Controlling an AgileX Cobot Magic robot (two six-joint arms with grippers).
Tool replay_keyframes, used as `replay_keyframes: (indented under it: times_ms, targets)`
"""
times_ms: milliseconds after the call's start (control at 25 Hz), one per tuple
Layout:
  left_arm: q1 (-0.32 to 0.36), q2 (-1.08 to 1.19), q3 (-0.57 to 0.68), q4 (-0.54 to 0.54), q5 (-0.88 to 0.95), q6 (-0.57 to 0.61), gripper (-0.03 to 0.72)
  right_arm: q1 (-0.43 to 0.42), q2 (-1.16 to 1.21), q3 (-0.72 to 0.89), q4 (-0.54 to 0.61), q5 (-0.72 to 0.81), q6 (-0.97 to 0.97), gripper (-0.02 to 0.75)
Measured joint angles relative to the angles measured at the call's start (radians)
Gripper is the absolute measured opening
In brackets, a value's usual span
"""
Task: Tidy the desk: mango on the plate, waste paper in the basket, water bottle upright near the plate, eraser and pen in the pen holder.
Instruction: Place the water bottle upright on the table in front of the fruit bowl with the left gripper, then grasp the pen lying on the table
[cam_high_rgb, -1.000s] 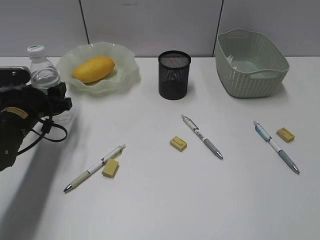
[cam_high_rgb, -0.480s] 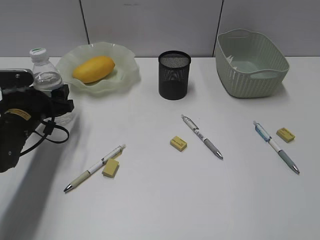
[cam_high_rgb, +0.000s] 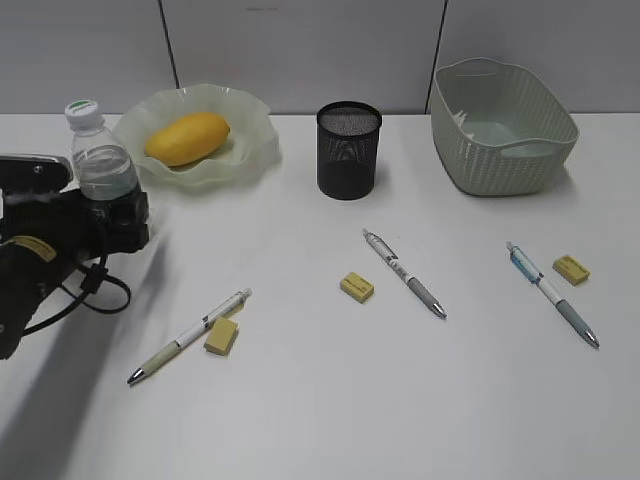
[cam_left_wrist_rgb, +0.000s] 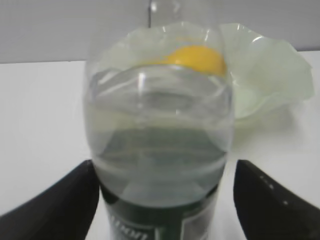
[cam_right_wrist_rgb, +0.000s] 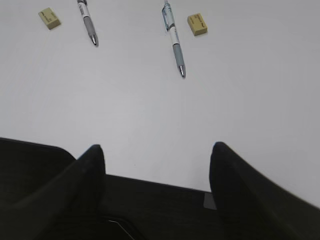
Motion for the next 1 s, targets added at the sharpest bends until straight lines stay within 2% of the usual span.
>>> replay_keyframes:
  times_ms: [320, 480, 680, 800, 1000]
  targets:
    - [0.000, -0.136, 0.171, 0.008, -0.009, 0.000, 0.641, 0.000, 0.000, 0.000, 0.000, 0.000, 0.000, 0.515]
    - [0.000, -0.322, 0.219, 0.012, 0.152, 0.000, 0.641, 0.000, 0.000, 0.000, 0.000, 0.000, 0.000, 0.516]
    - [0.000, -0.636, 0.175, 0.055, 0.631, 0.000, 0.641, 0.000, 0.000, 0.000, 0.000, 0.000, 0.000, 0.516]
    - [0.000, -0.814, 0.092, 0.069, 1.019, 0.000, 0.641, 0.000, 0.000, 0.000, 0.000, 0.000, 0.000, 0.516]
    - [0.000, -0.985, -0.075, 0.112, 1.623, 0.000, 0.631, 0.000, 0.000, 0.000, 0.000, 0.000, 0.000, 0.515]
